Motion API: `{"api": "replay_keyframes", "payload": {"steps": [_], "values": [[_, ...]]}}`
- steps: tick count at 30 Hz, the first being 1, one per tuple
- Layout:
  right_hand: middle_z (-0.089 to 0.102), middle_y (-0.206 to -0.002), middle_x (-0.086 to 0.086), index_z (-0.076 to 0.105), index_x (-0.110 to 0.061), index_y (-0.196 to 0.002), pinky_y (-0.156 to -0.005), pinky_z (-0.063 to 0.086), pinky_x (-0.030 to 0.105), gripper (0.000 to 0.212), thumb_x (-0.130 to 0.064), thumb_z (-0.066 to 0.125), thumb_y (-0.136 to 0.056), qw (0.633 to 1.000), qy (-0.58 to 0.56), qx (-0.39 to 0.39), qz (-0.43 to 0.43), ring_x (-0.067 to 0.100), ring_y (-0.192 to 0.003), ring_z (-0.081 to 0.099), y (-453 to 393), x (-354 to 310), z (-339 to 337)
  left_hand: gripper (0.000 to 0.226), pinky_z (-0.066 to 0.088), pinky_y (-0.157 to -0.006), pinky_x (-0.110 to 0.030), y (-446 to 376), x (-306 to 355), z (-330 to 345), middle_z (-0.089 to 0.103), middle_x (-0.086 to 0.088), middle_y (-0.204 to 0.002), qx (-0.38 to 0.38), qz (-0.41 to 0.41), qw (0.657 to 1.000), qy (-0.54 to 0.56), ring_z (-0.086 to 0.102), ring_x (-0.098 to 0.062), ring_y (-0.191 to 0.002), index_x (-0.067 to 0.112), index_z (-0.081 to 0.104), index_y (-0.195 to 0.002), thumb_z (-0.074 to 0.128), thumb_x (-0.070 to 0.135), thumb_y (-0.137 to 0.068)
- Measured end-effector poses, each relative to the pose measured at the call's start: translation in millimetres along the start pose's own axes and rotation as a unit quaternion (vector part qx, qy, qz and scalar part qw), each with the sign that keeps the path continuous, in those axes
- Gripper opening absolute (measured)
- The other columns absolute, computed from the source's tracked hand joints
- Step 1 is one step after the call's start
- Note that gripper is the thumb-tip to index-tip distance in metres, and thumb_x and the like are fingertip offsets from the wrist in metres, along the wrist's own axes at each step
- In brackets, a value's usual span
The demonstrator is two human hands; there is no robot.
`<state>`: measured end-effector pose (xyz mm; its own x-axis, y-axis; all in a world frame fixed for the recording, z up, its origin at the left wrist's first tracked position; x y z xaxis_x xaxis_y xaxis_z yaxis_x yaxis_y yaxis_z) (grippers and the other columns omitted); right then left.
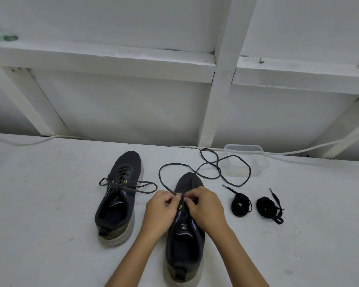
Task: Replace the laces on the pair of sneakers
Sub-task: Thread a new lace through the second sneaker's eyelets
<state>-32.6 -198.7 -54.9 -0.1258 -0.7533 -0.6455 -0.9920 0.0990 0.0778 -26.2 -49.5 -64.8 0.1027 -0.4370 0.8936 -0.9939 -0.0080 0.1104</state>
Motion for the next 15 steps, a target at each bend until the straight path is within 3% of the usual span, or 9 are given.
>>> {"api": "replay_keyframes", "payload": {"steps": [2, 6, 11, 13, 15], "values": [[0.057, -0.099, -0.01, 0.065, -0.027, -0.1, -0.067, 0.038, 0.024, 0.01, -0.028, 0.056, -0.098, 0.999, 0.036, -0.026, -0.025, 0.01, -0.084, 0.054, -2, -2, 0, 0.004, 0.04, -0.075, -0.002, 3, 0, -1, 0.067, 0.013, -0.095, -0.019, 0.002, 1.0, 0.007, 0.06, 0.007, -0.088, 0.028, 0.076, -0.086, 0.074, 0.031, -0.087], [0.05, -0.093, -0.01, 0.048, -0.027, -0.09, -0.067, 0.041, 0.026, 0.016, -0.013, 0.049, -0.098, 0.997, 0.035, -0.047, -0.048, 0.014, -0.08, 0.055, -5, 0, -8, 0.029, 0.043, -0.074, -0.002, 8, 6, 0, 0.066, 0.016, -0.099, -0.012, 0.006, 1.0, -0.028, 0.06, 0.007, -0.09, 0.027, 0.07, -0.103, 0.08, 0.03, -0.076], [0.063, -0.08, -0.008, 0.057, -0.027, -0.087, -0.07, 0.05, 0.027, 0.021, -0.013, 0.051, -0.1, 0.994, -0.105, 0.029, -0.008, 0.006, -0.074, 0.059, -1, 16, -29, 0.053, 0.047, -0.06, -0.01, 8, 18, 2, 0.064, 0.012, -0.095, 0.023, -0.044, 0.998, -0.037, 0.064, 0.002, -0.076, 0.026, 0.054, -0.122, 0.076, 0.029, -0.074], [0.064, -0.084, -0.012, 0.061, -0.028, -0.088, -0.07, 0.045, 0.017, 0.019, -0.015, 0.056, -0.1, 0.993, -0.109, 0.028, -0.021, 0.003, -0.081, 0.059, 3, 18, -32, 0.069, 0.049, -0.073, -0.021, 8, 22, 3, 0.053, 0.012, -0.113, 0.012, 0.012, 0.991, -0.136, 0.062, -0.006, -0.089, 0.036, 0.042, -0.14, 0.072, 0.032, -0.077], [0.066, -0.086, -0.013, 0.066, -0.028, -0.089, -0.071, 0.043, 0.012, 0.016, -0.016, 0.06, -0.098, 0.99, -0.139, 0.018, -0.019, 0.001, -0.084, 0.059, 6, 18, -33, 0.07, 0.048, -0.086, -0.028, 6, 27, 6, 0.043, 0.01, -0.123, -0.01, 0.113, 0.963, -0.245, 0.051, -0.013, -0.109, 0.04, 0.039, -0.148, 0.067, 0.032, -0.084]]}}
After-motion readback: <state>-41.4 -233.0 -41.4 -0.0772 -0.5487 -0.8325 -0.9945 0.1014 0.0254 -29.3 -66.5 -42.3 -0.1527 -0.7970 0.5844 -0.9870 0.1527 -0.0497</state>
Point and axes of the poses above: each hand's wrist, its own y-axis away from the middle knuckle, its own z-axis out of the palm, x = y × z, the point moved 1 cm from there along -y, towards the middle knuckle
